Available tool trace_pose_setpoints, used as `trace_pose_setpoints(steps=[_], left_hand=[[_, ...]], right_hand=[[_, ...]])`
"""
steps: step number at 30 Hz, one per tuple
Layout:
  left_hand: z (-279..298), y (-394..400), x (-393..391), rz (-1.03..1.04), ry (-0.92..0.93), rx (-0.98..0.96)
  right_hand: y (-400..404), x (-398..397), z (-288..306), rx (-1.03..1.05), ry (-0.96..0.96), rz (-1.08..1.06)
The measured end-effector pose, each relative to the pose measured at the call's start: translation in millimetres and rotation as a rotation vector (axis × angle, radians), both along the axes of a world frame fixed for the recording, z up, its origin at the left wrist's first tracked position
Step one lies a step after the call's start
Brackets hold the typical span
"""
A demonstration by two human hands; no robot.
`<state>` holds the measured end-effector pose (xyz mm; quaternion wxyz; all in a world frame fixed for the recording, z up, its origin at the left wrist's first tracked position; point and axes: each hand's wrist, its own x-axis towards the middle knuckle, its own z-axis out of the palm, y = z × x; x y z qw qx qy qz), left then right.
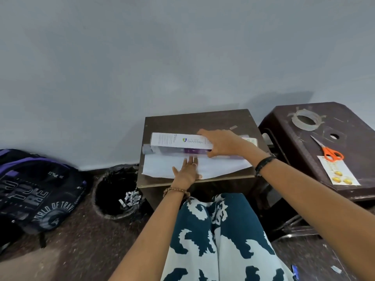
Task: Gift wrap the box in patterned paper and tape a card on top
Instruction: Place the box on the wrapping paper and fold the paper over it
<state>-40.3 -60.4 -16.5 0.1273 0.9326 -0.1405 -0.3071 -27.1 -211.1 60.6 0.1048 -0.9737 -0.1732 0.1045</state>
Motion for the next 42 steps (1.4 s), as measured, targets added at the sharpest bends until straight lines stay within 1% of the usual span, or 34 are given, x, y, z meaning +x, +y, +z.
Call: trace_pose_setpoints(steps=[4,7,10,13,17,20,22,23,24,26,28,30,32,35,40,42], left_hand=[[-1,-1,3,-0.009,0.012,0.01],[0,-2,0,0.011,-0.028,-0.055],[-7,2,-2,-0.061,-0.048,-0.041],[-15,12,-11,-0.161,-0.073,-0.035],[-18,24,-22,-0.258,-0.336,0.007],[-18,24,-24,-0.3,-0.395,0.043],[-16,24,-25,-0.306,-0.395,0.042],[-15,24,-25,-0.305,-0.394,0.038],[-14,24,-26,-0.298,-0.394,0.026],[-13,25,-29,-0.236,-0.379,-0.052],[-13,24,-31,-0.081,-0.344,-0.22],[-12,23,-32,0.019,-0.35,-0.317],[-7,22,-30,0.024,-0.34,-0.322],[3,22,-24,-0.006,-0.268,-0.323],[12,22,-12,-0.048,-0.146,-0.322],[18,22,-7,-0.1,-0.084,-0.311]], right_hand=[[5,-8,-26,-0.114,-0.236,0.041],[11,-12,-58,-0.267,-0.336,0.024],[15,-10,-73,-0.308,-0.287,-0.036],[16,-7,-78,-0.32,-0.267,-0.045],[10,2,-69,-0.367,-0.29,-0.019],[6,8,-48,-0.275,-0.331,-0.102],[4,6,-38,-0.151,-0.37,-0.144],[2,3,-36,-0.096,-0.385,-0.105],[1,-2,-37,-0.077,-0.396,-0.013],[-4,-15,-46,-0.135,-0.422,0.199],[-7,-24,-57,-0.192,-0.429,0.257],[-4,-28,-62,-0.209,-0.383,0.23],[-1,-28,-61,-0.217,-0.289,0.18],[-2,-24,-61,-0.247,-0.18,0.103],[-4,-11,-69,-0.272,-0.187,0.036],[-3,-3,-68,-0.275,-0.198,0.003]])
